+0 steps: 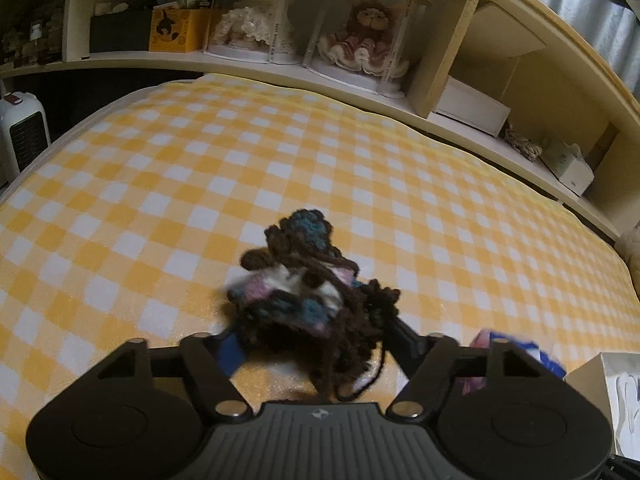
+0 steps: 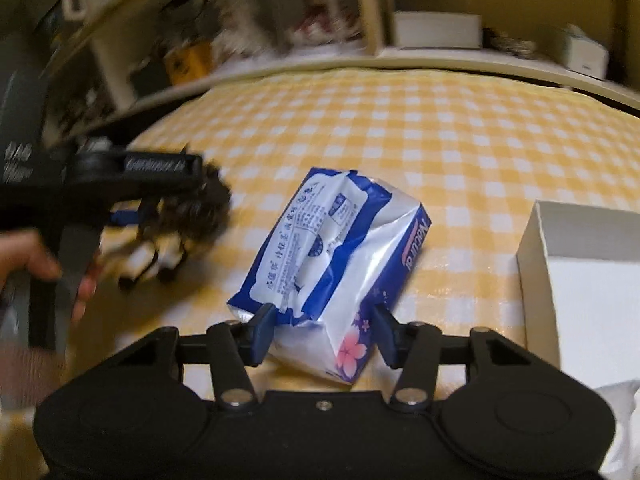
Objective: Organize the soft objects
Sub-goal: 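Grasp the brown yarn ornament with the left tool while the right tool grasps the wipe pack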
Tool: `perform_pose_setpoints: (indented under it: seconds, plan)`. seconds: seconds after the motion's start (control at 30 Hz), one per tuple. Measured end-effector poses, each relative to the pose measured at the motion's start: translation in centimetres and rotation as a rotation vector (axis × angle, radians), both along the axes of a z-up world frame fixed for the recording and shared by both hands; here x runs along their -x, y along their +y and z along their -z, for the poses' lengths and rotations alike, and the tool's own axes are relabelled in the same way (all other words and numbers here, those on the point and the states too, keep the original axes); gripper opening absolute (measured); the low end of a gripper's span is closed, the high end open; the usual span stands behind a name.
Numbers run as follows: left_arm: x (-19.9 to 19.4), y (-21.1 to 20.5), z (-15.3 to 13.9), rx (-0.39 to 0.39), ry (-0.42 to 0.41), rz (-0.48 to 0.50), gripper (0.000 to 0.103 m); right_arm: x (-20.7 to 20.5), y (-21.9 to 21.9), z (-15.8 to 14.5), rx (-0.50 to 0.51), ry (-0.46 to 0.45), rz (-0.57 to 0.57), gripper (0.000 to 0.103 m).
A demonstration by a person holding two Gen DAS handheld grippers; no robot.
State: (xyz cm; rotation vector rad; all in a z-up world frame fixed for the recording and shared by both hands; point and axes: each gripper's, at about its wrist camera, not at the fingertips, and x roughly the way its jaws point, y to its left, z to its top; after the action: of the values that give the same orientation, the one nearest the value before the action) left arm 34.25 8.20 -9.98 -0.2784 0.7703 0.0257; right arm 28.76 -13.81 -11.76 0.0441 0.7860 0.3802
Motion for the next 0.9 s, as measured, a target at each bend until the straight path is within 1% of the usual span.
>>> perform_pose_setpoints:
  seconds: [0.2,0.3,0.37,0.4,0.43,0.47,0.5,0.53,0.57,0.6,0.67,0.7,0.83,0.87,0.9]
  plan:
    - [0.3,0.0,-0.2,0.015,0.013,0.025,0.055,2.7,-0.7,-0.9,0.143,0.032,-0.171,0.049]
    - [0.4,-0.1,-0.2,0.027,0.02,0.04,0.046,4.1,-2.0,-1.8,0.196,0.05,-0.188,0.048]
    - [0.6,-0.2,-0.3,0.03,0.028,0.054,0.044,4.6,-3.0,-2.6,0.196,0.054,-0.164,0.048]
    - [0.8,-0.3,-0.3,0.032,0.032,0.062,0.04,4.7,-3.5,-3.0,0.182,0.047,-0.149,0.051]
    - [0.9,-0.5,-0.4,0.035,0.037,0.072,0.033,4.8,-4.1,-3.5,0.154,0.039,-0.129,0.066]
    - [1.1,-0.6,-0.4,0.033,0.039,0.081,0.031,4.8,-4.5,-3.8,0.125,0.031,-0.105,0.084]
    - [1.3,-0.9,-0.5,0.033,0.044,0.095,0.029,4.6,-4.8,-4.1,0.087,0.024,-0.08,0.09]
    - [1.5,-1.0,-0.6,0.031,0.05,0.103,0.027,4.4,-5.1,-4.1,0.042,0.024,-0.058,0.092]
    - [1.7,-1.2,-0.6,0.03,0.057,0.114,0.025,4.0,-5.3,-4.0,-0.006,0.041,-0.033,0.092]
    - [2.1,-1.5,-0.8,0.028,0.064,0.128,0.023,3.5,-5.5,-3.6,-0.054,0.082,0.0,0.092]
    - [2.7,-2.0,-0.9,0.019,0.08,0.156,0.021,2.8,-5.5,-2.8,-0.106,0.14,0.044,0.092]
    - [3.2,-2.4,-1.0,0.008,0.091,0.176,0.021,2.5,-5.4,-2.5,-0.114,0.151,0.057,0.092]
    - [4.9,-3.6,-1.1,-0.026,0.128,0.231,0.021,2.1,-4.2,-1.5,-0.056,0.144,0.129,0.093]
    - [5.3,-3.7,-1.1,-0.028,0.137,0.238,0.024,2.0,-4.0,-1.2,-0.053,0.147,0.142,0.093]
    - [5.8,-3.9,-1.2,-0.026,0.146,0.243,0.038,1.9,-3.9,-1.1,-0.058,0.15,0.146,0.094]
